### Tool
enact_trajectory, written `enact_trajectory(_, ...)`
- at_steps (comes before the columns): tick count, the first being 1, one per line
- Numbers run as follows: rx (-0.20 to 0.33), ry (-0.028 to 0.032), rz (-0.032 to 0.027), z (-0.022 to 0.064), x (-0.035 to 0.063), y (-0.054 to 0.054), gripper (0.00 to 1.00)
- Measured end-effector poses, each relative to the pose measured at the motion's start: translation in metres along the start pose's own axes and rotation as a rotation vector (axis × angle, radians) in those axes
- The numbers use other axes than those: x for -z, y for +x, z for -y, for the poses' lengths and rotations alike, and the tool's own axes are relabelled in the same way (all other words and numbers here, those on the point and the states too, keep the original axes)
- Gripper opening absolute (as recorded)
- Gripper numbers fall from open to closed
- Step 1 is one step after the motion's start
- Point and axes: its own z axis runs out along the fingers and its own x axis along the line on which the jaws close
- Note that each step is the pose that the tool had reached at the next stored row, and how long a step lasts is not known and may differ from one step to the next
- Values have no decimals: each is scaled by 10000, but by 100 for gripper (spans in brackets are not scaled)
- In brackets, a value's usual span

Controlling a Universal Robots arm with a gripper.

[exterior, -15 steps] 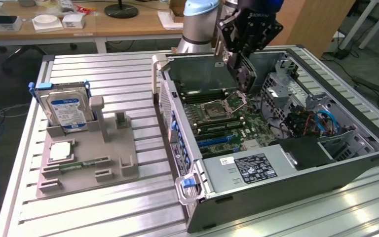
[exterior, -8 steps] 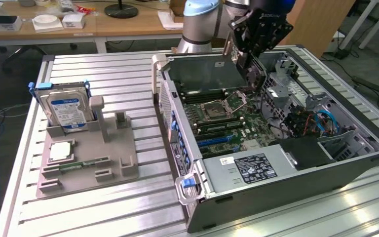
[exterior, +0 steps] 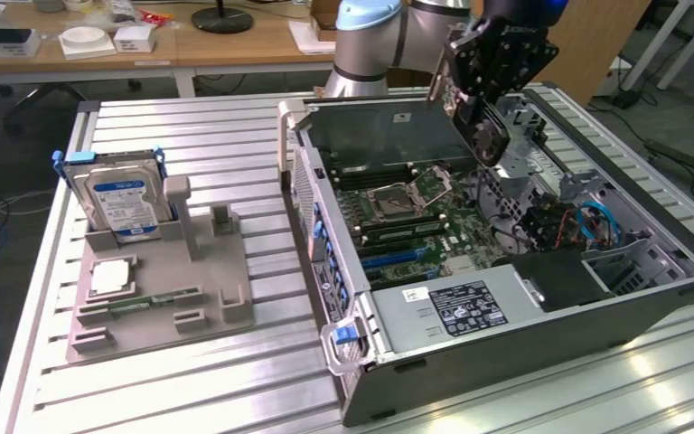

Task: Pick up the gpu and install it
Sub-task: 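Pick up the gpu and move the gpu toward the slot, then insert the gpu into the slot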

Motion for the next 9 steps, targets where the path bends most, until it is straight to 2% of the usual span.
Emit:
enact_trajectory(4,0,1,-1,2,-2,-85,26)
enact_trajectory(9,0,1,0,2,-2,-87,26)
